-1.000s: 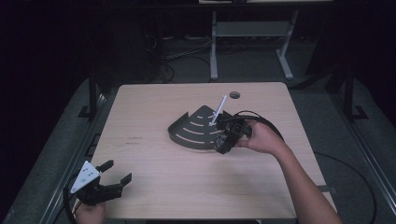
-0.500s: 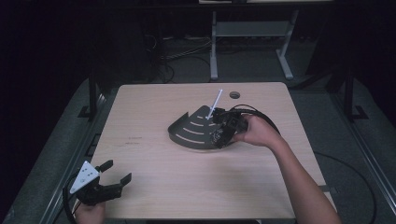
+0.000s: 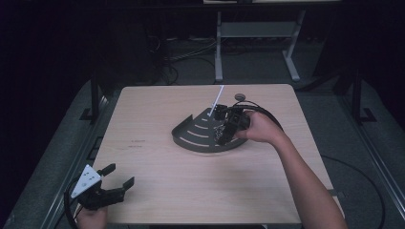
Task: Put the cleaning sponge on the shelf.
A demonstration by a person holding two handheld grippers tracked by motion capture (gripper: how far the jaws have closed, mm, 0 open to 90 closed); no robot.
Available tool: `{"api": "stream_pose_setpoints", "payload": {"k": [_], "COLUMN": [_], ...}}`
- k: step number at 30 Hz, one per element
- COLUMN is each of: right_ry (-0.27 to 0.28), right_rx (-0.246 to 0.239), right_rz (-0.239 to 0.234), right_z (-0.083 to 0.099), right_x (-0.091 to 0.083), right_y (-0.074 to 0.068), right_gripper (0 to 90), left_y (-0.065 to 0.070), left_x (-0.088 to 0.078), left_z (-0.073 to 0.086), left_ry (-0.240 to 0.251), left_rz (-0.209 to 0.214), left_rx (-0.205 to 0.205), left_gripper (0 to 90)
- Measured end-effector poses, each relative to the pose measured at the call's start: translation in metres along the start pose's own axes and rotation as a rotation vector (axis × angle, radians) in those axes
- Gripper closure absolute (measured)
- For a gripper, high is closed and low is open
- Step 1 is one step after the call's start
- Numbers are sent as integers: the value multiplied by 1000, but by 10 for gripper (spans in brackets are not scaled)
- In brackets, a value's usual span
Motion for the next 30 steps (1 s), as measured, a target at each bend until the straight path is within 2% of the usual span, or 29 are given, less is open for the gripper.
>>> {"api": "stream_pose_setpoints", "payload": {"k": [4,16,18,30], "right_ry": [11,-8,6,3], "right_rx": [7,27,32,66], "right_rz": [-8,-6,-16,-18], "right_z": [-4,-10,-12,-10], "right_x": [0,4,4,12], "right_y": [4,20,21,36], "right_gripper": [337,337,337,337], "left_y": [0,-1,-1,-1], "left_x": [-1,-1,-1,-1], "left_z": [0,0,0,0], "left_ry": [0,2,2,2], "left_rz": [-1,-1,-1,-1], "left_rx": [-1,-5,-5,-6], "left_gripper": [134,134,134,134]}}
Point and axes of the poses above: each handheld gripper's, and its own axes: x roughly forward along the jaws, z roughly out of its underside, y roughly to its right, the point moved 7 cm from there along x, roughly forward along the jaws, and after that the axes turned 1 degree about -z, right-handed, at the moved point
